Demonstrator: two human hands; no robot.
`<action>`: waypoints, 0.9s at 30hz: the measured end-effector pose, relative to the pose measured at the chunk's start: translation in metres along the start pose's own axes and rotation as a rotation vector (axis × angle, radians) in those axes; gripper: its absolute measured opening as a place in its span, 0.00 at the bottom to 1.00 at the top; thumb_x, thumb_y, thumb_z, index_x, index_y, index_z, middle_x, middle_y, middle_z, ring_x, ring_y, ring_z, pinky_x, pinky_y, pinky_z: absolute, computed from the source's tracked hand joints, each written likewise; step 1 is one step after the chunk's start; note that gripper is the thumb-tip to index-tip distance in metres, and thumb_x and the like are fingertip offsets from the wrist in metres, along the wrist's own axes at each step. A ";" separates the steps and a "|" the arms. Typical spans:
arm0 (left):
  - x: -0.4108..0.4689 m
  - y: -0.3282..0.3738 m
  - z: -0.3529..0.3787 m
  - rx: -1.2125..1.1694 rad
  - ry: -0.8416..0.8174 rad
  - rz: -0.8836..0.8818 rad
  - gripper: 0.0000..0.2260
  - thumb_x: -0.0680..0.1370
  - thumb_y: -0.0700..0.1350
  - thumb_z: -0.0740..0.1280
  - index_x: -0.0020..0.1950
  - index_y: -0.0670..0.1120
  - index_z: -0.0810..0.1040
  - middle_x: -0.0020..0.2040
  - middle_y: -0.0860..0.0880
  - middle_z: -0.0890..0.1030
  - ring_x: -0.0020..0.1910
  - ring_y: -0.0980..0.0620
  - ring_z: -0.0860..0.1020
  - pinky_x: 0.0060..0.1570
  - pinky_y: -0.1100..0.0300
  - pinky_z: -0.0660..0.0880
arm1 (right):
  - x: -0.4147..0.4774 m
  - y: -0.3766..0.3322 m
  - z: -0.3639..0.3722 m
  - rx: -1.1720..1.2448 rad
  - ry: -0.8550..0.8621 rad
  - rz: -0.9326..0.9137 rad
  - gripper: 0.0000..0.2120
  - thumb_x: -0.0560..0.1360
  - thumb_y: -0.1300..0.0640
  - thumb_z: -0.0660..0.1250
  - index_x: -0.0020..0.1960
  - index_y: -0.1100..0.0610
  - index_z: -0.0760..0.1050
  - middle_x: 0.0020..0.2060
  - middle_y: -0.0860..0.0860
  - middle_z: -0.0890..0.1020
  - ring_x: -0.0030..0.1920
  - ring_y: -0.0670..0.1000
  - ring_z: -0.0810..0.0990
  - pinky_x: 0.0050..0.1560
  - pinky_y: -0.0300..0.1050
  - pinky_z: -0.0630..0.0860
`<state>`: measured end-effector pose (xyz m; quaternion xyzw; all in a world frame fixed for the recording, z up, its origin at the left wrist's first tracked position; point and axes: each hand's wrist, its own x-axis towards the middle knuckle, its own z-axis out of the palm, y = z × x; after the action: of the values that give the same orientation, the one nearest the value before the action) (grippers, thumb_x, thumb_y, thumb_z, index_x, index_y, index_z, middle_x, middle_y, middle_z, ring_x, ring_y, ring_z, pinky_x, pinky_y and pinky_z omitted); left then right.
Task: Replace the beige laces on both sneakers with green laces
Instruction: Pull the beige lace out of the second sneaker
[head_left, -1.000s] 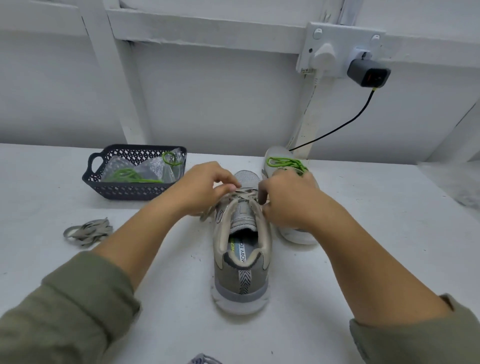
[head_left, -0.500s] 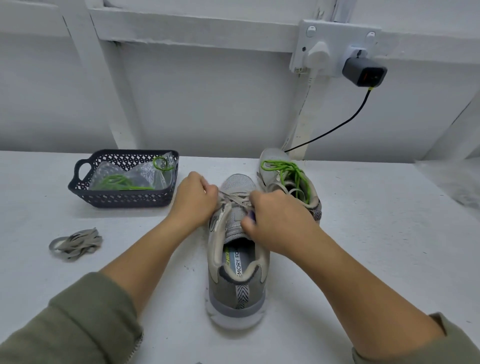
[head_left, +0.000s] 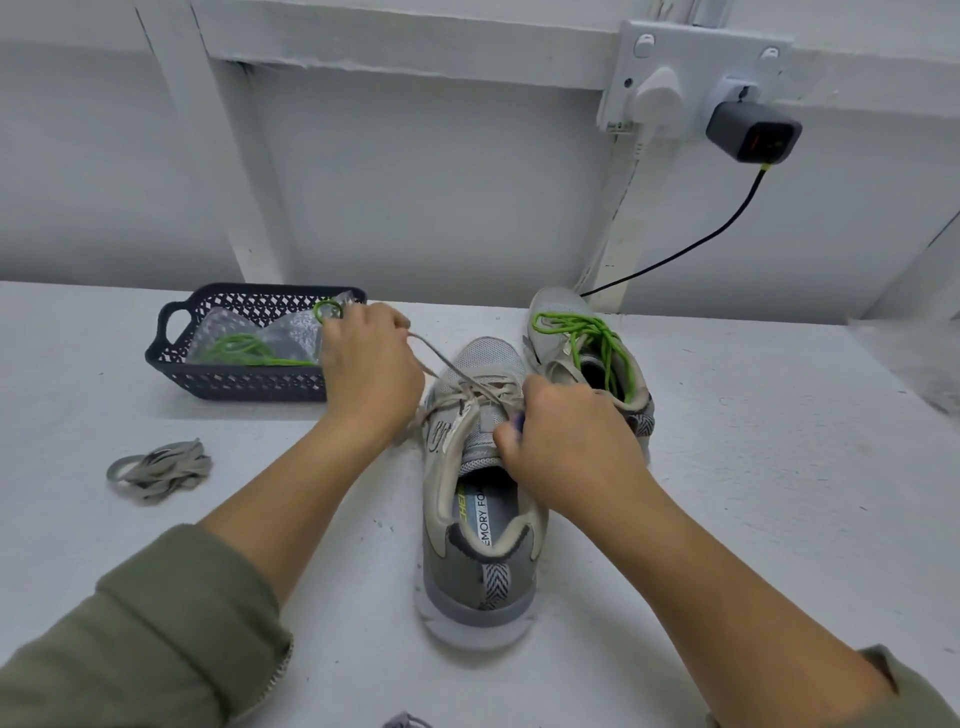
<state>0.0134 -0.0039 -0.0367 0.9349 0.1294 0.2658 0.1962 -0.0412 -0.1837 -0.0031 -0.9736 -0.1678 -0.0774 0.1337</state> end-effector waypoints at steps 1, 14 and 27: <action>-0.002 0.002 0.000 0.036 -0.082 0.051 0.13 0.81 0.45 0.59 0.64 0.49 0.74 0.65 0.46 0.72 0.63 0.42 0.65 0.61 0.50 0.61 | 0.000 -0.001 0.001 0.003 0.006 0.003 0.09 0.76 0.50 0.58 0.46 0.56 0.66 0.44 0.57 0.78 0.45 0.59 0.77 0.38 0.45 0.66; -0.005 0.008 -0.011 0.200 0.062 -0.036 0.13 0.81 0.48 0.61 0.64 0.46 0.74 0.65 0.44 0.71 0.61 0.41 0.65 0.51 0.52 0.59 | -0.002 -0.003 0.006 0.019 0.060 0.037 0.12 0.76 0.50 0.58 0.51 0.58 0.70 0.45 0.56 0.79 0.46 0.59 0.77 0.38 0.45 0.65; -0.005 0.011 -0.014 0.179 0.122 -0.039 0.11 0.78 0.48 0.65 0.58 0.46 0.79 0.68 0.47 0.70 0.64 0.40 0.63 0.55 0.50 0.58 | -0.004 -0.003 0.006 0.040 0.064 0.067 0.10 0.77 0.51 0.58 0.51 0.57 0.69 0.46 0.57 0.79 0.48 0.61 0.78 0.39 0.45 0.64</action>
<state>0.0036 -0.0109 -0.0236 0.9281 0.1824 0.3058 0.1089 -0.0453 -0.1801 -0.0091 -0.9729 -0.1321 -0.1006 0.1609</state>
